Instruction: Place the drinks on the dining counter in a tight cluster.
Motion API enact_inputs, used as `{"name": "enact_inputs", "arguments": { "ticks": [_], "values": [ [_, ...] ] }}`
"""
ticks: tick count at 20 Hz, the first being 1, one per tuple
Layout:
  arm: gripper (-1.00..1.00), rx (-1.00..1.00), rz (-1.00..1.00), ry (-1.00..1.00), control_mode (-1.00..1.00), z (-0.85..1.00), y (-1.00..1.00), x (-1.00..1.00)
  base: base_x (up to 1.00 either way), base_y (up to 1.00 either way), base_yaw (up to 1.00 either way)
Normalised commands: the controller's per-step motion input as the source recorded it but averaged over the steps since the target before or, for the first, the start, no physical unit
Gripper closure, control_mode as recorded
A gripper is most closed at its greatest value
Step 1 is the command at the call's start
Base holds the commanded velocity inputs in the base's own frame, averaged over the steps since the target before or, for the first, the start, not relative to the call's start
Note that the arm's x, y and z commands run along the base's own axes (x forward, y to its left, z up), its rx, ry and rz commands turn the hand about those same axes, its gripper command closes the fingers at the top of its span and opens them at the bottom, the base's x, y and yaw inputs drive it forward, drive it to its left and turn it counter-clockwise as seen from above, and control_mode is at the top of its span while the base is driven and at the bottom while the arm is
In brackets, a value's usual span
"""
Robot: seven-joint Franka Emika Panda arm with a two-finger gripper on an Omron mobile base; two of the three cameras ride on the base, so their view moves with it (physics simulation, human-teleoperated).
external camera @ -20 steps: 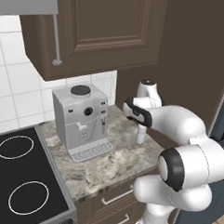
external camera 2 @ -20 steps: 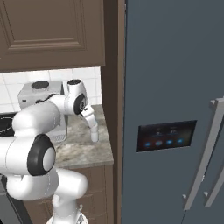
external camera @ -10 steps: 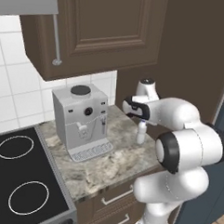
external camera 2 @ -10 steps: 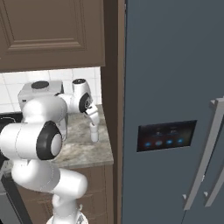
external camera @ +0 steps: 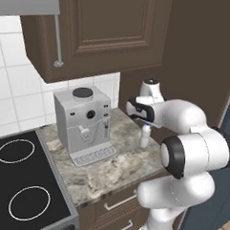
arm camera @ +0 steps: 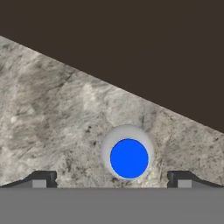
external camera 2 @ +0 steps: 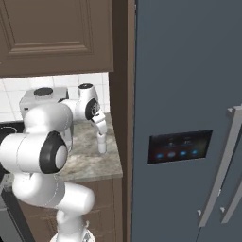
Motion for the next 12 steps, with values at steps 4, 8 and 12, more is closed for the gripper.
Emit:
{"name": "enact_inputs", "arguments": {
  "ticks": [4,8,12],
  "values": [
    [-1.00,0.00,-0.02,0.00,-1.00,-0.01,-0.05,-0.20,0.00,0.00,0.00],
    [-1.00,0.00,-0.04,0.00,-1.00,-0.12,-0.09,-0.04,0.00,0.00,0.00],
    [-1.00,0.00,0.00,0.00,-1.00,-0.17,-0.04,0.17,0.00,0.00,0.00]
  ]
}}
